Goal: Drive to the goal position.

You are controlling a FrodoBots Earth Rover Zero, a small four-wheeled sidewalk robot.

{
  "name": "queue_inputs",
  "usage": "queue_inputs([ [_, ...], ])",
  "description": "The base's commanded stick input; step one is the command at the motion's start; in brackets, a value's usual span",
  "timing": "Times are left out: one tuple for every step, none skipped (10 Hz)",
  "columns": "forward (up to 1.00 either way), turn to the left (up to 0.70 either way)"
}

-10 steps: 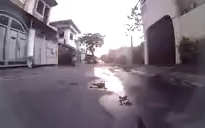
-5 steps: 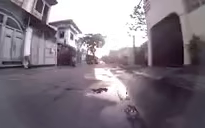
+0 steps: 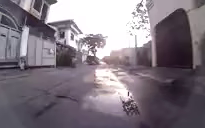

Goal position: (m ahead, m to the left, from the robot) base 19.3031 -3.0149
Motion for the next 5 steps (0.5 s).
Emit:
queue_inputs([
  [1.00, 0.00],
  [1.00, 0.00],
  [1.00, 0.00],
  [1.00, 0.00],
  [1.00, 0.00],
])
